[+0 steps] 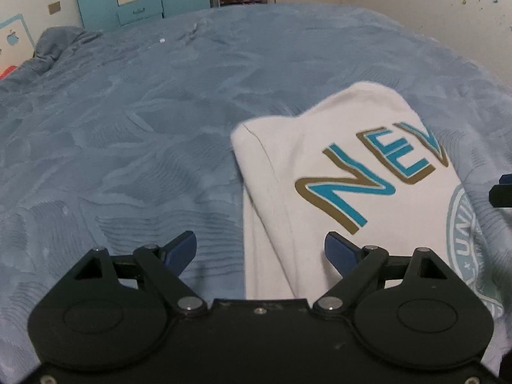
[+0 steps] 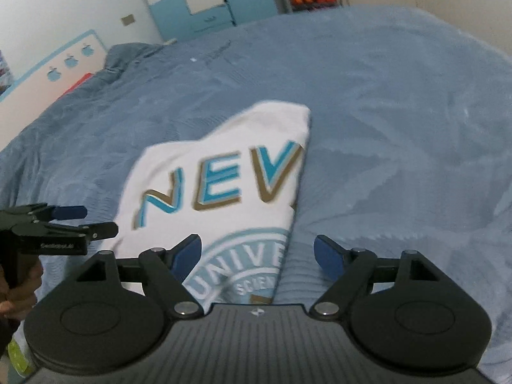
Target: Fold small clothes
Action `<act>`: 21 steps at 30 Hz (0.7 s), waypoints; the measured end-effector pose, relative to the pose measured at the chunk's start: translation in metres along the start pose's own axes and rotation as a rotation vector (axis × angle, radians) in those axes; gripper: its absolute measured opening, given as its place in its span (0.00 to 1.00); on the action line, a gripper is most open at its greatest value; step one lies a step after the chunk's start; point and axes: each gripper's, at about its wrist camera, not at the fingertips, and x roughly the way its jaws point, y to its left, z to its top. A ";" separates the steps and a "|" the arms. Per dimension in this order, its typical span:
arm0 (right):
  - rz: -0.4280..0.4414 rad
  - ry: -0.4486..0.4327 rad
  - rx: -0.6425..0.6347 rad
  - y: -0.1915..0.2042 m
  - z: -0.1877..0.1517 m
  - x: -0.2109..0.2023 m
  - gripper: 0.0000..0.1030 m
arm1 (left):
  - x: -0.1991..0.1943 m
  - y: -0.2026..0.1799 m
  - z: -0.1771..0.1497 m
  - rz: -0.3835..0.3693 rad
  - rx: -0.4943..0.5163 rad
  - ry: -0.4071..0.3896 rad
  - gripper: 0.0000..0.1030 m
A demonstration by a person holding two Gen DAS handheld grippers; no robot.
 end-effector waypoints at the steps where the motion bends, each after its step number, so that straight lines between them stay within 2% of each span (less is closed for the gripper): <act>1: -0.002 0.012 0.012 -0.004 -0.002 0.007 0.91 | 0.007 -0.001 -0.002 -0.028 -0.010 0.019 0.87; 5: -0.009 0.079 0.033 -0.013 -0.010 0.029 0.90 | 0.020 0.007 -0.004 -0.092 -0.050 0.041 0.87; 9: 0.016 0.060 0.028 -0.014 -0.014 0.037 0.92 | 0.032 0.023 -0.004 -0.224 -0.159 0.094 0.87; 11: 0.038 0.049 0.045 -0.013 -0.013 0.037 0.91 | 0.038 0.020 -0.006 -0.241 -0.172 0.090 0.87; 15: 0.069 0.045 0.050 -0.007 -0.008 0.046 0.87 | 0.043 0.006 0.001 -0.226 -0.124 0.078 0.90; 18: 0.065 0.046 0.040 -0.002 -0.006 0.055 0.87 | 0.051 0.006 0.006 -0.240 -0.148 0.082 0.90; 21: 0.078 0.045 0.056 -0.003 -0.003 0.065 0.92 | 0.057 0.013 0.009 -0.276 -0.178 0.097 0.91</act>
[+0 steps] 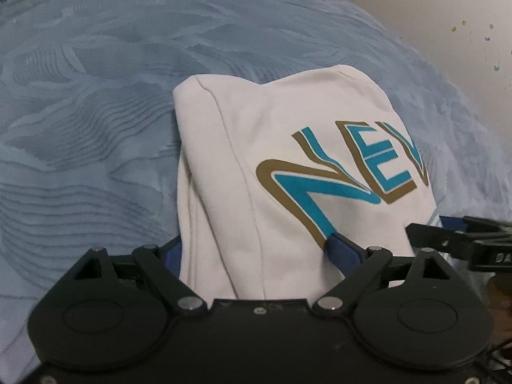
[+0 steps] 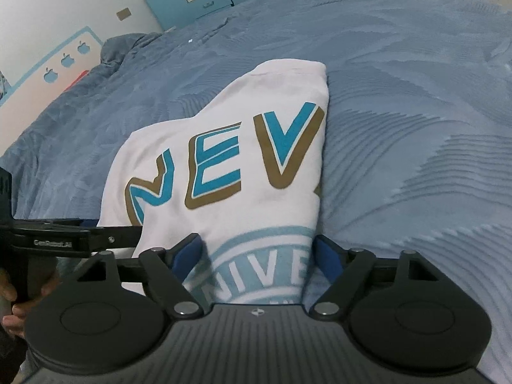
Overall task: Fold small clothes
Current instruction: 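Grasp the sweatshirt edge with the right gripper while the left gripper grasps it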
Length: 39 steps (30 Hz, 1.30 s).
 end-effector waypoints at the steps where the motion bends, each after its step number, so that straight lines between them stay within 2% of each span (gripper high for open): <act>1: 0.010 -0.001 0.013 -0.002 0.001 0.003 0.94 | -0.001 0.004 0.003 -0.019 -0.010 0.008 0.91; 5: 0.050 -0.027 0.062 -0.008 0.003 0.008 0.94 | -0.007 0.021 0.002 -0.084 -0.097 -0.008 0.89; 8: 0.031 -0.051 0.060 -0.003 0.001 0.011 0.92 | -0.007 0.013 -0.003 -0.043 -0.036 -0.032 0.91; 12: -0.007 -0.045 0.025 0.005 0.000 0.013 0.91 | -0.004 0.012 -0.004 -0.025 -0.044 -0.041 0.92; 15: -0.006 -0.042 0.030 0.004 0.001 0.012 0.77 | 0.000 0.012 -0.003 -0.030 -0.048 -0.041 0.92; 17: 0.000 -0.041 0.021 0.004 0.002 0.010 0.55 | -0.002 0.009 -0.004 -0.025 -0.027 -0.050 0.85; 20: -0.004 -0.036 0.024 0.007 0.007 0.004 0.35 | -0.003 0.003 -0.004 -0.012 -0.021 -0.063 0.80; 21: -0.006 -0.037 0.022 0.008 0.009 0.003 0.34 | -0.004 0.001 -0.005 -0.013 -0.019 -0.069 0.75; 23: -0.016 -0.045 0.006 0.012 0.010 0.000 0.31 | -0.012 -0.003 -0.006 -0.017 -0.007 -0.100 0.51; 25: -0.036 -0.056 -0.038 0.019 0.009 -0.003 0.30 | -0.023 -0.003 -0.009 -0.013 0.012 -0.126 0.34; 28: -0.061 -0.063 -0.111 0.029 0.011 -0.009 0.29 | -0.024 -0.006 -0.007 0.005 0.021 -0.124 0.33; 33: -0.028 -0.082 -0.069 0.031 0.020 -0.023 0.26 | -0.029 -0.009 -0.006 0.005 -0.011 -0.139 0.28; 39: -0.013 -0.139 -0.118 0.049 0.027 -0.052 0.25 | -0.051 -0.020 -0.002 -0.026 -0.005 -0.167 0.24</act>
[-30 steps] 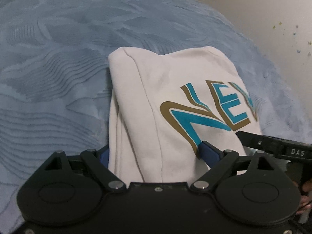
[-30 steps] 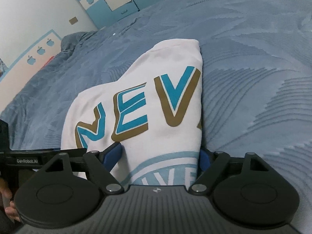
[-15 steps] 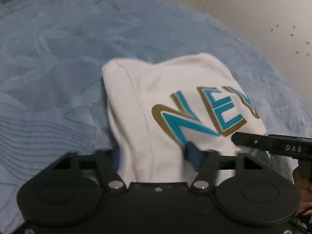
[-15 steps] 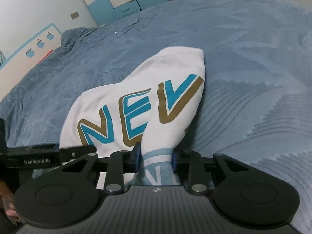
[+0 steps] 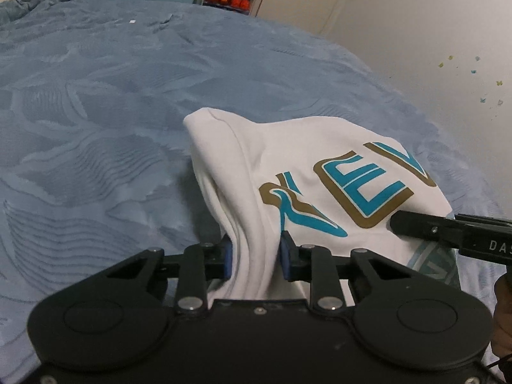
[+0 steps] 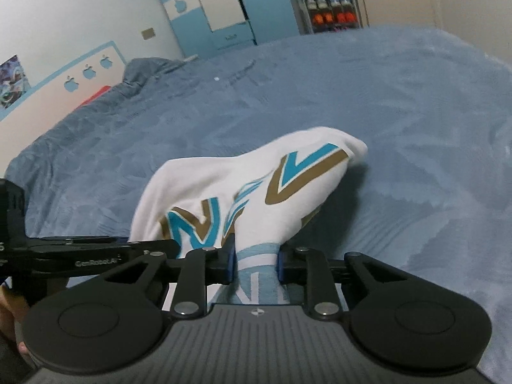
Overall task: Fold small clothes
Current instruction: 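Grasp the sweatshirt edge with the right gripper while the left gripper grasps it, then lift the grasped sweatshirt edge upward with both grippers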
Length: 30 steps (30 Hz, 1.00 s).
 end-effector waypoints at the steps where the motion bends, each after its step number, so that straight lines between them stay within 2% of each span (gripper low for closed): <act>1: 0.000 -0.011 -0.004 0.001 0.003 -0.005 0.25 | -0.002 -0.002 0.001 -0.015 -0.001 0.003 0.24; 6: -0.002 -0.062 -0.006 -0.005 0.015 -0.035 0.24 | -0.019 -0.020 0.004 -0.062 0.001 -0.049 0.23; 12: -0.032 -0.113 0.011 -0.023 0.024 -0.070 0.24 | -0.026 -0.056 0.019 -0.102 0.023 -0.074 0.23; 23: -0.102 -0.180 0.045 -0.068 0.025 -0.127 0.24 | -0.034 -0.124 0.033 -0.171 0.115 -0.084 0.23; 30: -0.150 -0.207 0.063 -0.090 0.023 -0.154 0.24 | -0.026 -0.164 0.040 -0.200 0.173 -0.097 0.23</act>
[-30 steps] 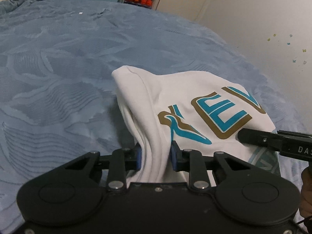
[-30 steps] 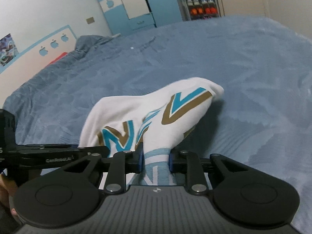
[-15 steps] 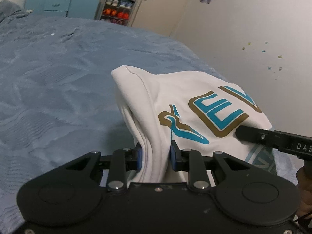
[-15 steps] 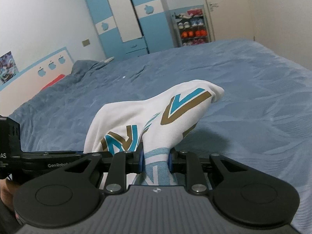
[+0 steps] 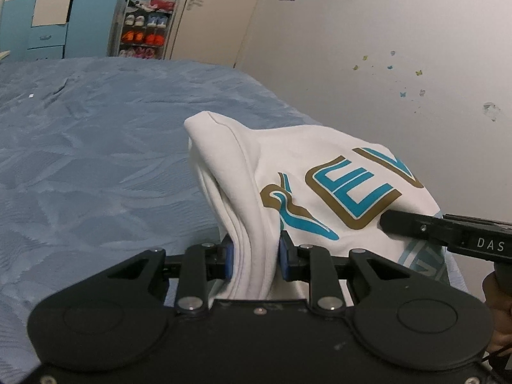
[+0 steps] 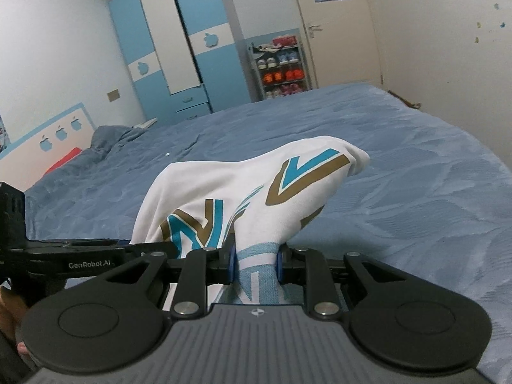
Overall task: Fold small clothes
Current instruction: 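Lift the grasped sweatshirt edge upward with both grippers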
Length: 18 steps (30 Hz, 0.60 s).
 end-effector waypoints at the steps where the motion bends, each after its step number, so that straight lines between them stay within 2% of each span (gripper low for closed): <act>1: -0.008 -0.004 0.000 -0.002 0.000 -0.002 0.24 | 0.003 -0.003 0.000 -0.002 0.001 -0.001 0.23; 9: -0.044 -0.006 0.001 -0.023 -0.007 -0.006 0.24 | 0.028 -0.016 -0.008 -0.018 0.004 0.022 0.23; 12: -0.065 -0.008 0.003 -0.034 -0.009 -0.003 0.24 | 0.047 -0.021 -0.003 -0.031 -0.015 0.025 0.22; 14: -0.078 -0.012 0.014 -0.043 -0.010 0.001 0.24 | 0.060 -0.025 -0.001 -0.036 0.002 0.027 0.16; 18: -0.082 0.012 0.056 -0.066 -0.021 0.016 0.24 | 0.090 -0.029 -0.006 -0.041 0.011 0.071 0.16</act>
